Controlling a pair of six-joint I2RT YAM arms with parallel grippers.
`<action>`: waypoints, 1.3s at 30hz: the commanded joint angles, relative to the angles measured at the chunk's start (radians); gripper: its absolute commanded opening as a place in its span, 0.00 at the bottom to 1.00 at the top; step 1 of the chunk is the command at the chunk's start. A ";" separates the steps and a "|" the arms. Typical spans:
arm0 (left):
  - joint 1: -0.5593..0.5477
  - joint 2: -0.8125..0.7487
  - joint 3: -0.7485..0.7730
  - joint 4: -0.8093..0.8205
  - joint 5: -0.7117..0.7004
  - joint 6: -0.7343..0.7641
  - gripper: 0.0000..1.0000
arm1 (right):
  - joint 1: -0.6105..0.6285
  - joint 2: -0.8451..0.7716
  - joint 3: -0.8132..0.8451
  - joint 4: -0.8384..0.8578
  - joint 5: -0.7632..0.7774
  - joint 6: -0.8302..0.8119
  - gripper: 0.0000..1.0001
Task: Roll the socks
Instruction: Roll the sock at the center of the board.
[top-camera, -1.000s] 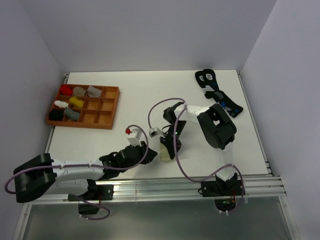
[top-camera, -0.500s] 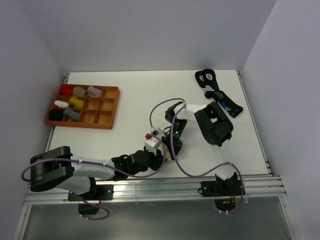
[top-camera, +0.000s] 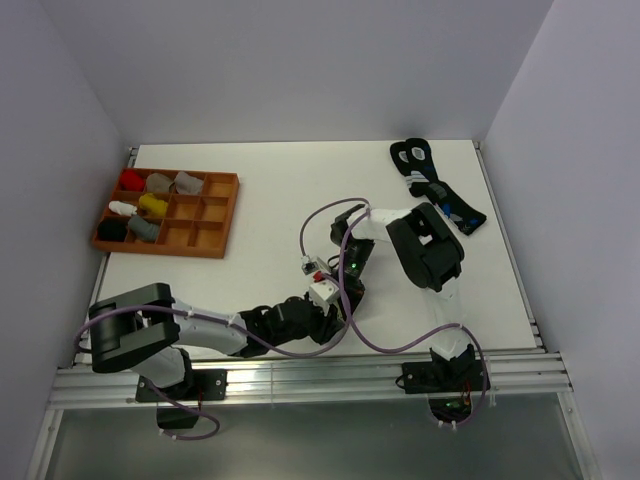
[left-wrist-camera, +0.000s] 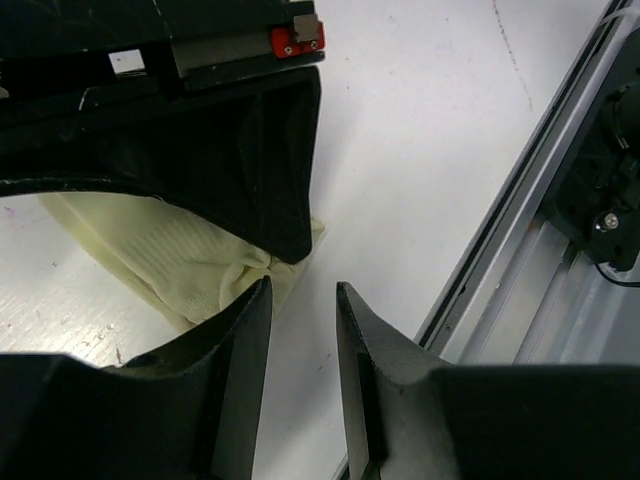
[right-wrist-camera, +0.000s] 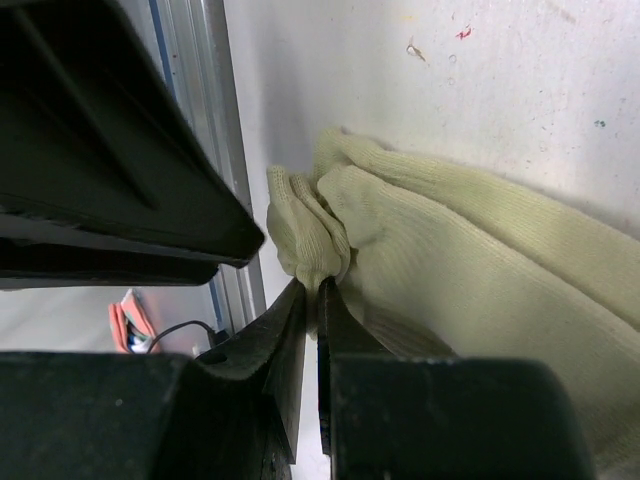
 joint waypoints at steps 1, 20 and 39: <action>0.032 0.020 0.025 0.079 0.056 0.046 0.38 | -0.007 -0.002 0.032 -0.037 -0.016 -0.002 0.09; 0.070 0.160 0.032 0.157 0.140 -0.003 0.37 | -0.032 -0.048 0.018 -0.029 -0.018 0.004 0.09; 0.124 0.296 0.112 0.097 0.294 -0.063 0.19 | -0.066 -0.162 -0.132 0.098 -0.016 0.028 0.13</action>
